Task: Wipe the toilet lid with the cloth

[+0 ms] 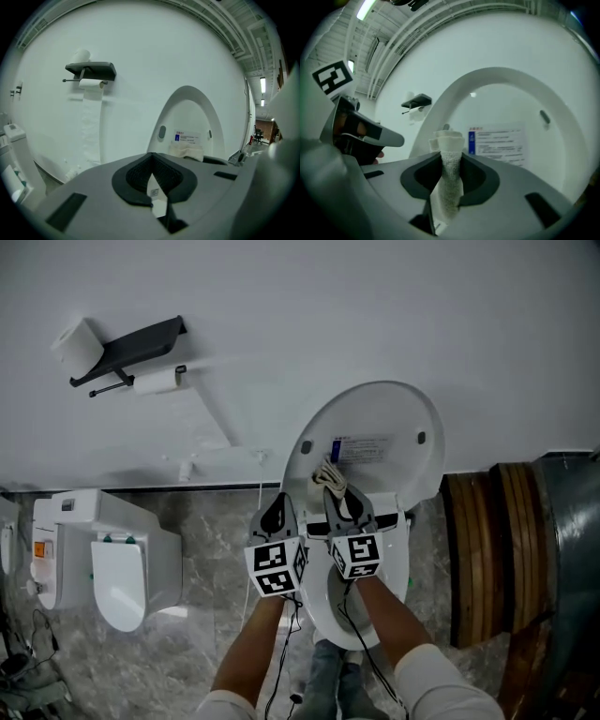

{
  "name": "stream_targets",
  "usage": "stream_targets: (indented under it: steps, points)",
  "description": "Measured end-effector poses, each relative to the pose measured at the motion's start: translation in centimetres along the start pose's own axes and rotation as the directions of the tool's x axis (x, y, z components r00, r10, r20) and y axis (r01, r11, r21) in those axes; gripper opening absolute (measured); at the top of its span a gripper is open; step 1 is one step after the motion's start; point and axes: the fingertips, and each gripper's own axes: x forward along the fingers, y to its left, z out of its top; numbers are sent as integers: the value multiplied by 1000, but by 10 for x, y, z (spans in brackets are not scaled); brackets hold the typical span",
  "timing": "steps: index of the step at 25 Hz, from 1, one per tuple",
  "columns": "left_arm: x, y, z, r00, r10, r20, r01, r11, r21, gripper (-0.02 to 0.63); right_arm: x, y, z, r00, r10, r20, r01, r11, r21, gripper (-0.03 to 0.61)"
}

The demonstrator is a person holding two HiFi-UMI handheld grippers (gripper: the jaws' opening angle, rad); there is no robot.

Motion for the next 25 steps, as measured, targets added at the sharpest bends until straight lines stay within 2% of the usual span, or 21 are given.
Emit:
stream_targets:
  steps: [2,4,8,13,16,20,23,25]
  points:
    - [-1,8,-5,1000,8,-2,-8,1000,6,12,16,26,-13,998,51,-23,-52,999,-2,98]
    - [-3,15,-10,1000,12,-11,-12,1000,6,12,31,38,-23,997,68,-46,-68,998,0,98]
    - [-4,25,-20,1000,19,-21,-19,1000,0,12,57,37,-40,995,40,-87,-40,999,0,99]
    - [3,22,-23,1000,13,-20,-13,1000,-8,12,59,25,-38,997,0,-82,-2,1000,-19,100]
    - [9,12,-23,1000,-5,-18,5,1000,-8,12,46,-11,-41,994,-84,-70,83,996,-10,100]
    - [17,-4,-26,999,-27,-17,27,1000,-13,12,20,-80,-43,977,-201,-69,200,979,-31,100]
    - [22,-17,-31,999,-34,-20,34,999,-21,12,-5,-138,-44,944,-323,-64,323,946,-7,100]
    - [25,-26,-36,999,-42,-25,42,999,-22,12,-23,-176,-46,905,-419,-68,422,906,33,100]
